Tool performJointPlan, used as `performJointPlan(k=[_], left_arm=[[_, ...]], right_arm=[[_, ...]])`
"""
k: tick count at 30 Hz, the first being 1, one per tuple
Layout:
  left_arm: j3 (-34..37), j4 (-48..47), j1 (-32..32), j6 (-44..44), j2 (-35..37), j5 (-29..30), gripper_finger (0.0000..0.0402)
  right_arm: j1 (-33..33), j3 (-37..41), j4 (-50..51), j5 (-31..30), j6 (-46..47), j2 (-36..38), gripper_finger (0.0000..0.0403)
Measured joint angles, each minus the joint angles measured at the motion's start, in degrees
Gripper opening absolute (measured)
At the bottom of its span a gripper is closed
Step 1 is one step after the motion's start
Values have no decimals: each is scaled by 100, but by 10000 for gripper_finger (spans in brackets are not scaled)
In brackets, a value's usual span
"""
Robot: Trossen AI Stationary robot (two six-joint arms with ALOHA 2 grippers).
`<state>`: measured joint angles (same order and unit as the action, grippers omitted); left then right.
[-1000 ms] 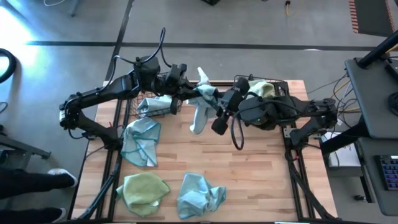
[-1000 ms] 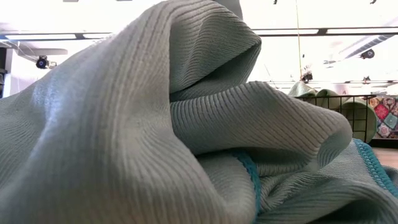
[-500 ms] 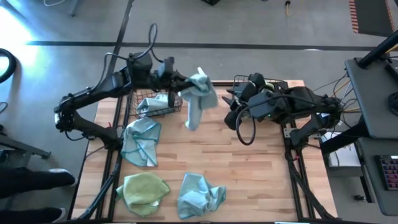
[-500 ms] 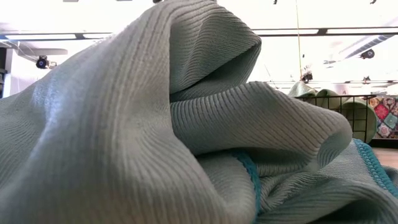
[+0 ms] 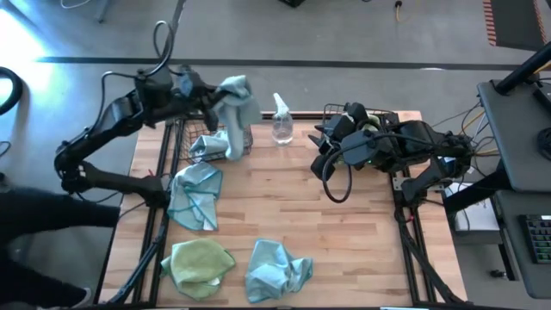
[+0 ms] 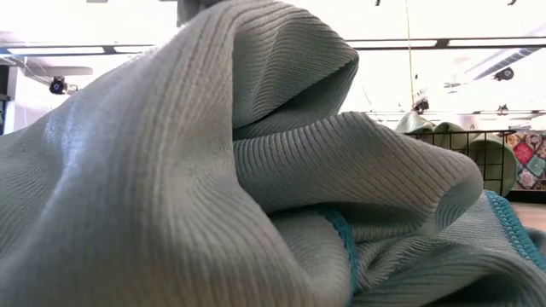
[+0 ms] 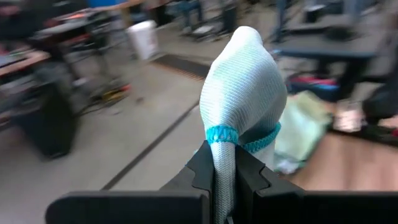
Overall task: Sort microfiber towel by color & place in baskets
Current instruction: Put the blue microfiber cloth into the left wire basket
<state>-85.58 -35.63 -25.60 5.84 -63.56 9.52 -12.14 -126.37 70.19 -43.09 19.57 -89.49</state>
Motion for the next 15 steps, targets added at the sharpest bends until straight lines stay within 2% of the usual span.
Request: performJointPlan(k=[6, 15], left_arm=[[0, -641, -54, -7, 309, 1178, 4], [0, -1131, -51, -1, 560, 2198, 4]], right_arm=[[2, 0, -11, 0, -2, 0, 120], [2, 0, -11, 0, -2, -4, 121]])
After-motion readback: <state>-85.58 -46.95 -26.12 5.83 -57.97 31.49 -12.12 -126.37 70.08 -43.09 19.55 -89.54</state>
